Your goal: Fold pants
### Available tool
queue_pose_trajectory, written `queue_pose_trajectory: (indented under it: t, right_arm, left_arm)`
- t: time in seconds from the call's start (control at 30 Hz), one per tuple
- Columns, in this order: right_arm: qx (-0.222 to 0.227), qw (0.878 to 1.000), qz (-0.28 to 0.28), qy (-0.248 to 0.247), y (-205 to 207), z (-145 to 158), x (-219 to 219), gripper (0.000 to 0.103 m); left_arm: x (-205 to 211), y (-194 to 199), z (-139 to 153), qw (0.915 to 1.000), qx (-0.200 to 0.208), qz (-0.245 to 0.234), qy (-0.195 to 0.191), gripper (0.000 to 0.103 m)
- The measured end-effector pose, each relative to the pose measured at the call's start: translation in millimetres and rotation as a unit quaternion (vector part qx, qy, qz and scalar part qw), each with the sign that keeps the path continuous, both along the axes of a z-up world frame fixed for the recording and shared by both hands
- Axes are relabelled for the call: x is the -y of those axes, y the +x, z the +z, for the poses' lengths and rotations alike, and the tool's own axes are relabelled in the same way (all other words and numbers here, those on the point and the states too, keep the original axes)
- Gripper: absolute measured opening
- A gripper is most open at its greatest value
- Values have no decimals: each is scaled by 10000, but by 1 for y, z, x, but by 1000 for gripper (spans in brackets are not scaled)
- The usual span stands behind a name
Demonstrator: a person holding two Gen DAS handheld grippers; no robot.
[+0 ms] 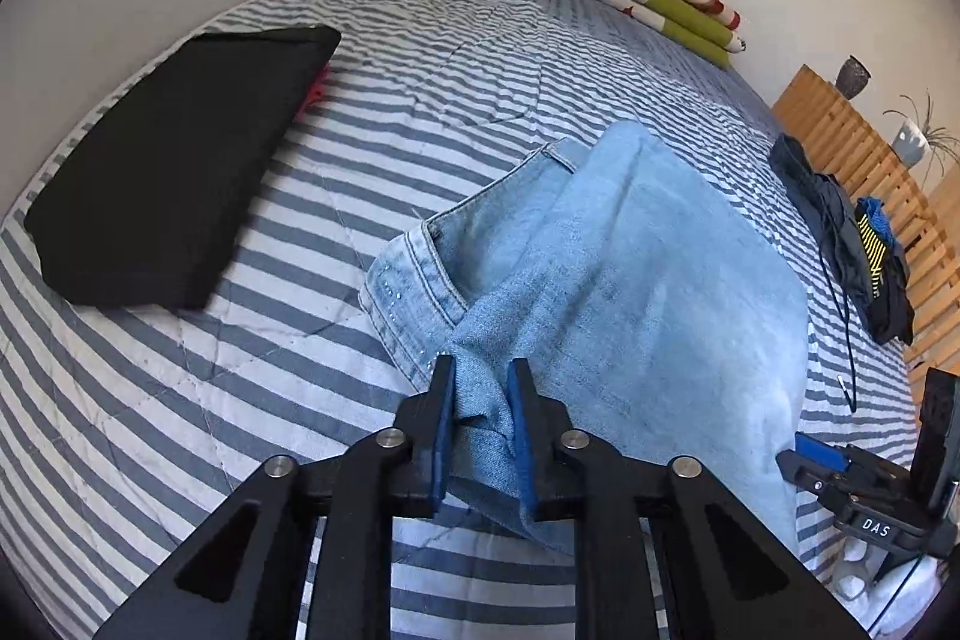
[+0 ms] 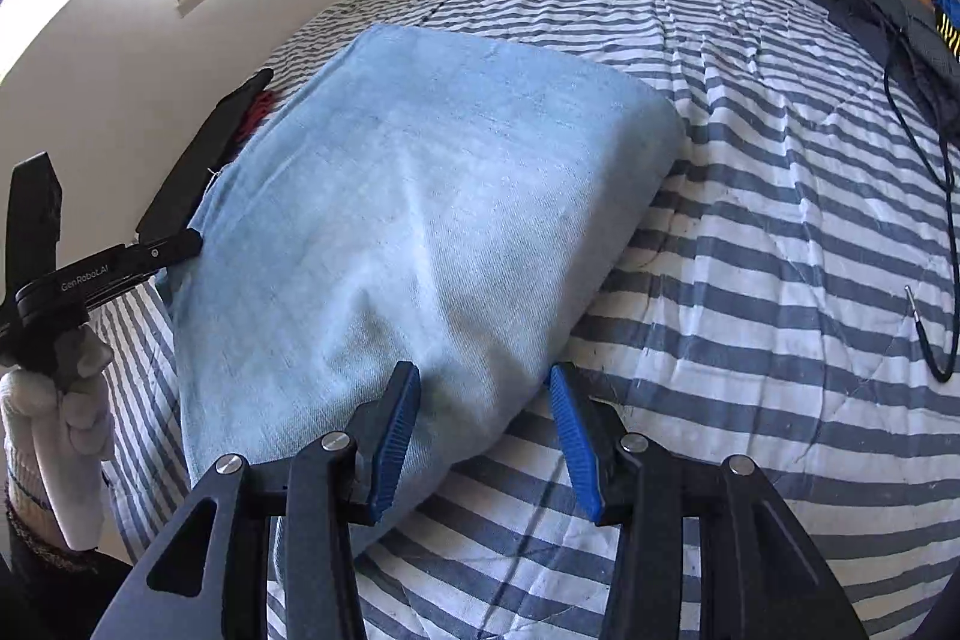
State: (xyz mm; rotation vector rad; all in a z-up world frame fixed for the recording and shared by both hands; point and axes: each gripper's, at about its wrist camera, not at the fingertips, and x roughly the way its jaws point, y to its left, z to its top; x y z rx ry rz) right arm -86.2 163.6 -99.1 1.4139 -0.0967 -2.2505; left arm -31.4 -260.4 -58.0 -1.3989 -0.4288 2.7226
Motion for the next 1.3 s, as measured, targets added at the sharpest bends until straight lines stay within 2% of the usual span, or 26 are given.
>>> queue_pose_trajectory:
  t: [0.1, 0.17, 0.23, 0.27, 0.3, 0.33, 0.37, 0.43, 0.53, 0.57, 0.67, 0.73, 0.83, 0.93, 0.97, 1.03, 1.13, 1.2, 1.3]
  right_arm:
    - [11, 10000, -50, -69, -2, -1, 0, 42]
    - [7, 9999, -72, -94, -1, 0, -1, 42]
    - [-28, 9999, -84, -147, 0, 3, -2, 42]
    - [-43, 9998, -59, -175, 0, 5, -1, 42]
    - [-82, 9998, -29, -179, 1, 8, 0, 42]
    - [-149, 9998, 33, -148, 0, 11, 2, 42]
    - [-257, 9996, 100, -73, 0, 15, 5, 42]
    - [-545, 9982, 226, 78, -3, 27, 12, 42]
    - [-870, 9952, 448, 36, -15, 48, 21, 42]
    - [-948, 9938, 576, 31, -21, 54, 25, 42]
    - [-1099, 9892, 951, 170, -48, 63, 49, 42]
    - [-1079, 9876, 1131, 143, -70, 64, 66, 42]
    - [-841, 9876, 1328, 57, -103, 55, 96, 42]
    - [-742, 9857, 1495, 228, -123, 37, 131, 42]
    - [-665, 9858, 1507, 337, -130, 27, 142, 42]
    - [-524, 9867, 1454, 513, -140, 5, 155, 43]
    - [-738, 9820, 1576, 738, -132, 8, 164, 49]
    - [-642, 9835, 1603, 534, -123, 18, 152, 48]
    - [-529, 9888, 1378, -203, -95, 38, 106, 48]
  left_arm:
    - [-10, 3, 17, 9990, -413, -109, -112, 9]
    - [-18, 7, 32, 9967, -694, -216, -352, 9]
    - [-14, 5, 32, 9960, -744, -183, -452, 9]
    - [-5, -3, 18, 9980, -483, -27, -405, 9]
    - [4, -10, 4, 9995, -196, 109, -206, 9]
    - [13, -13, -8, 9997, -79, 211, 83, 9]
    - [18, -13, -12, 9994, -92, 254, 224, 9]
    - [14, -11, -5, 9996, -209, 169, 28, 10]
    - [9, -7, 8, 9990, -290, 268, -193, 17]
    - [9, -5, 14, 9986, -328, 356, -208, 25]
    - [4, 5, 37, 9972, -704, 246, -28, 28]
    - [-10, 7, 46, 9963, -823, -154, 172, 28]
    - [-25, -1, 35, 9957, -579, -543, 478, 28]
    - [-23, -19, 6, 9993, -47, -351, 110, 26]
    - [-18, -25, -4, 9996, 69, -279, 57, 17]
    - [-8, -29, -11, 9995, 51, -203, 221, 13]
    - [-1, -30, -9, 9992, 61, -113, 368, 11]
    - [-1, -28, -5, 9993, 38, -63, 372, 11]
    - [-3, -20, 6, 9997, -50, 25, 231, 11]
